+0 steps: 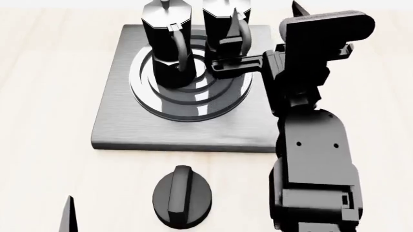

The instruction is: Put both moka pots on the stove.

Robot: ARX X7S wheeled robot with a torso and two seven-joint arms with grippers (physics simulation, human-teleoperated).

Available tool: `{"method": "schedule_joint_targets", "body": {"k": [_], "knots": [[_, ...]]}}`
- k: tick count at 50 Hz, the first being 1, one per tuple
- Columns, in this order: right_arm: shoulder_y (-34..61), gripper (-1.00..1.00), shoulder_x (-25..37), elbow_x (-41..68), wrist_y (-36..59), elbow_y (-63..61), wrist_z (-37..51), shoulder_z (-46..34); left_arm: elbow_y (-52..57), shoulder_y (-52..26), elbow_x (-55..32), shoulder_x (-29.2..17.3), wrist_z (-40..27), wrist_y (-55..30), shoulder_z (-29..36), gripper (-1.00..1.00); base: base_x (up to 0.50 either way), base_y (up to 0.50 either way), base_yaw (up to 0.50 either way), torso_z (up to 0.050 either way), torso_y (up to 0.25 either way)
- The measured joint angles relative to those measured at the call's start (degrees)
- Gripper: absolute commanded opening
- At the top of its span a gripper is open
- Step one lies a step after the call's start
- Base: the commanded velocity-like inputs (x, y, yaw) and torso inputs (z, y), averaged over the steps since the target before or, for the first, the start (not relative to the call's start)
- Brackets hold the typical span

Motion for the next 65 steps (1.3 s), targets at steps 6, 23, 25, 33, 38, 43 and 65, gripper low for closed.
{"method": "schedule_joint_targets", "body": {"k": [6, 23, 25, 33, 38, 43, 65], "knots": [[-6.5, 1.00, 0.0, -0.2, 4.3, -14.3, 3.3, -0.6, 0.0, 0.0, 0.0, 0.0, 0.0, 0.1, 0.1, 1.00, 0.00, 0.00, 0.00, 0.000, 0.000], [-22.1, 1.00, 1.6, -0.9, 10.0, -39.9, 9.4, -1.6, 0.1, 0.0, 0.1, -0.1, -0.2, 0.2, 0.4, 1.00, 0.00, 0.00, 0.00, 0.000, 0.000], [-23.4, 1.00, 1.9, -1.0, 9.8, -41.2, 9.8, -1.7, 0.1, 0.0, 0.1, -0.2, -0.2, 0.2, 0.4, 1.00, 0.00, 0.00, 0.00, 0.000, 0.000], [-28.3, 1.00, 2.8, -1.2, 9.0, -45.3, 11.4, -1.9, 0.0, -0.1, 0.1, -0.2, -0.2, 0.2, 0.5, 1.00, 0.00, 0.00, 0.00, 0.000, 0.000], [-30.8, 1.00, 3.3, -1.1, 8.7, -47.5, 12.1, -2.0, 0.0, -0.1, 0.2, -0.2, -0.3, 0.3, 0.7, 1.00, 0.00, 0.00, 0.00, 0.000, 0.000], [-33.4, 1.00, 3.8, -0.9, 8.4, -49.4, 12.7, -2.2, 0.0, -0.1, 0.2, -0.2, -0.3, 0.3, 0.8, 1.00, 0.00, 0.00, 0.00, 0.000, 0.000], [-44.1, 1.00, 5.4, 0.7, 5.5, -55.8, 14.5, -2.2, 0.2, -0.3, 0.4, -0.3, -0.4, 0.2, 1.3, 1.00, 0.00, 0.00, 0.00, 0.000, 0.000]]}}
